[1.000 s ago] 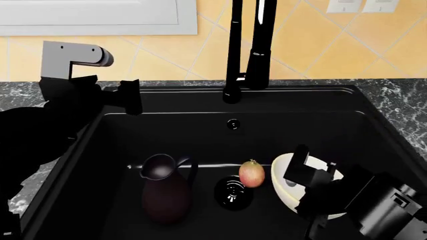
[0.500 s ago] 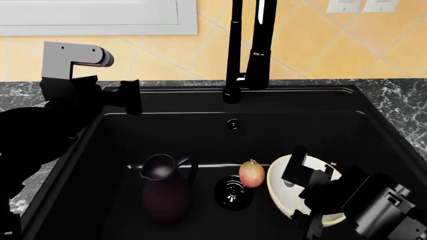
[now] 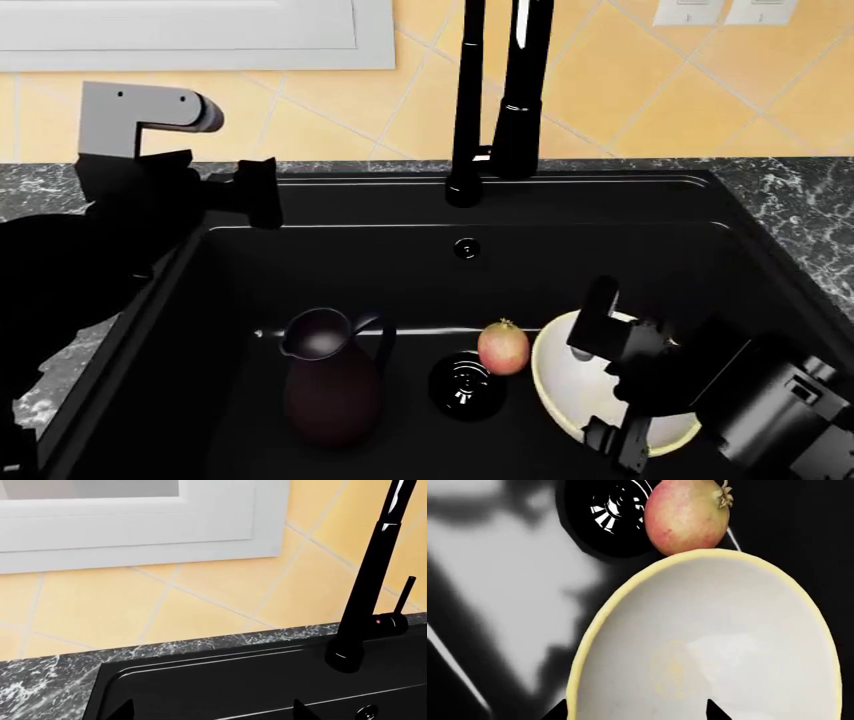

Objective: Pick the pitcher and bowl and place them in the sink. Then turn on the water.

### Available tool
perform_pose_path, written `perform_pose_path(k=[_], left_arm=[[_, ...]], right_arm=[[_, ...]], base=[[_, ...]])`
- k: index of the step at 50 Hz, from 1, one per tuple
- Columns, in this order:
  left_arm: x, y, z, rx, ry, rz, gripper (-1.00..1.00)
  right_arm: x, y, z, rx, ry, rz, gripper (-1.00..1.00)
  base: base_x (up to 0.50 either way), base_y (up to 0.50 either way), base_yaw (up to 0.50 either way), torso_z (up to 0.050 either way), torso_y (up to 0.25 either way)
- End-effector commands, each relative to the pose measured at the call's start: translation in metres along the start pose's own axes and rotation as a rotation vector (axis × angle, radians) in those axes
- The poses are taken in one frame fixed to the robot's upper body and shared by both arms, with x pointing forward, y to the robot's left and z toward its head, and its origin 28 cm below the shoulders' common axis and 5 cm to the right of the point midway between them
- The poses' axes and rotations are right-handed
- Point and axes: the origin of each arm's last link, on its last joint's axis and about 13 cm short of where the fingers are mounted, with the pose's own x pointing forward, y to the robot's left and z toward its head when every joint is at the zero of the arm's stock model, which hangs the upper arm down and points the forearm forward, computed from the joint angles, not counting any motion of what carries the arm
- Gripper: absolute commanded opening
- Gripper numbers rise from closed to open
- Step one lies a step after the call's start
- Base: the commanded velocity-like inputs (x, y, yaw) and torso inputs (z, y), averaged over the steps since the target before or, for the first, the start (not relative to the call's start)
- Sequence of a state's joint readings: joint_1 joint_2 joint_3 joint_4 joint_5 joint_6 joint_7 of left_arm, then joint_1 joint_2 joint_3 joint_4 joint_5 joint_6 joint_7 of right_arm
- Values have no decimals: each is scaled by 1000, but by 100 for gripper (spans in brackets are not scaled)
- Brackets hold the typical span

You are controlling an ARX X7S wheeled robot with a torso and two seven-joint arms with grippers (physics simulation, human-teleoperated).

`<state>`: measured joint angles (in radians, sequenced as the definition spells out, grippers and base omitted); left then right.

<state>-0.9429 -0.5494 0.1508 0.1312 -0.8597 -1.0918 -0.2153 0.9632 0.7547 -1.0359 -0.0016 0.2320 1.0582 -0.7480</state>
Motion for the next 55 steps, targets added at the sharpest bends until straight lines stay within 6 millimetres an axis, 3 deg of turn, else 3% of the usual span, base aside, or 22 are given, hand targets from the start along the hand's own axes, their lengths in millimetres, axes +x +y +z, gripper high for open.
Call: perform_pose_path(k=[1,13,26,35,47,55], left_arm=[[-1,1,-1,-6,-1,1,100],[-1,1,1,-7,-7,2,100],[-1,-1,7,-3,-27,2,100],[0,-2,9,-4,-42,7,100],[-1,-3,13,-2,-57,13,100],[-4,-3,15,-1,-64,17,100]], right_arm=[[-19,-1,9,-13,-24,-2,100],[-36,-6,19,-32,-58,-27,100],[-84,-19,30,-21,-191,-152,100],[-110,-33,31,73,-336,-335,100],[-120,-47,33,206,-520,-543,100],[-113,-54,36,257,-606,-643,100]], base=[[0,0,0,0,0],[0,0,0,0,0],[0,0,0,0,0],[0,0,0,0,0],[0,0,0,0,0],[0,0,0,0,0]])
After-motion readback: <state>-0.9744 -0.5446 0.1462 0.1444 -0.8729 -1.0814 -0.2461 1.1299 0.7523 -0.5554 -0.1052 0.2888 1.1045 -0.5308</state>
